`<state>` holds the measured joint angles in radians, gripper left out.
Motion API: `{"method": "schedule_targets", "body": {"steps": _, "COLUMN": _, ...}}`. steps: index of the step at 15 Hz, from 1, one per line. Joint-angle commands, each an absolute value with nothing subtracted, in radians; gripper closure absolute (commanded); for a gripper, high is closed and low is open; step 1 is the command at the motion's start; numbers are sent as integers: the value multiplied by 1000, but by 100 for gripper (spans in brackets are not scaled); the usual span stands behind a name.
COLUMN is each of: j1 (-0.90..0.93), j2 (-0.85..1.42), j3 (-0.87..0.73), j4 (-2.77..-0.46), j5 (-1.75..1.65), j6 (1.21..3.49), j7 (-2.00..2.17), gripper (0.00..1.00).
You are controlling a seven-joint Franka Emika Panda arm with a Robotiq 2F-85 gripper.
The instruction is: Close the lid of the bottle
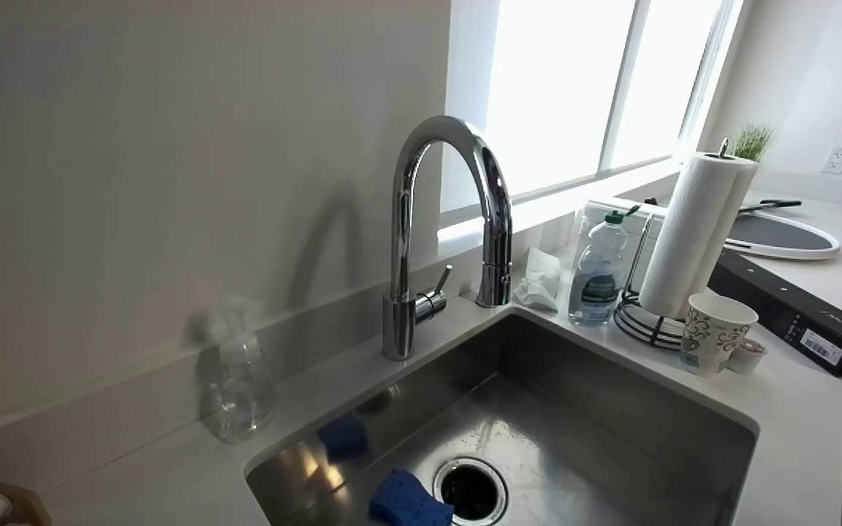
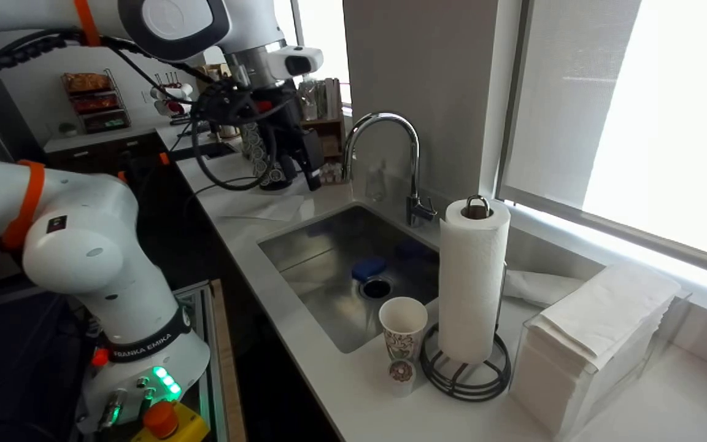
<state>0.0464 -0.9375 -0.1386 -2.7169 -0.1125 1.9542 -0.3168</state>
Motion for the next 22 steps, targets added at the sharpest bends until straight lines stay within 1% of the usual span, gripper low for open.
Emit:
{"method": "schedule_targets", "body": {"steps": 1, "j1": 31, "j2": -818, "j3": -178, "j4": -2701, "j5": -208, "j6": 2079, "j7": -418, "gripper": 51}}
{"method": "schedule_targets", "body": {"steps": 5, "j1": 1, "j2": -687, "j3": -141, "j4": -2706, "j5": -335, "j6": 2251, "j7": -409, "gripper": 80}}
{"method": "schedule_targets", "body": {"steps": 6, "j1": -11, "j2": -654, "j3": -125, "j4": -2705, "j5": -364, "j6": 2287, "j7": -394, "gripper": 89}}
{"method": "schedule_targets", "body": {"steps": 7, "j1": -26, "j2": -621, "j3": -112, "j4": -2701, "j5": -398, "j6": 2321, "j7": -386, "gripper": 95}}
{"method": "schedule_targets", "body": {"steps": 8, "j1": -46, "j2": -587, "j3": -97, "j4": -2703, "j5": -438, "j6": 2352, "j7": -375, "gripper": 100}}
{"method": "schedule_targets", "body": {"steps": 14, "j1": -202, "j2": -464, "j3": -5, "j4": -2688, "j5": -756, "j6": 2618, "j7": -194, "gripper": 100}}
{"method": "schedule_targets", "body": {"steps": 15, "j1": -141, "j2": -512, "j3": -48, "j4": -2710, "j5": -669, "j6": 2551, "j7": -264, "gripper": 100}}
{"method": "schedule_targets", "body": {"steps": 22, "j1": -145, "j2": -504, "j3": -49, "j4": -2706, "j5": -682, "j6": 2566, "j7": -253, "gripper": 100}}
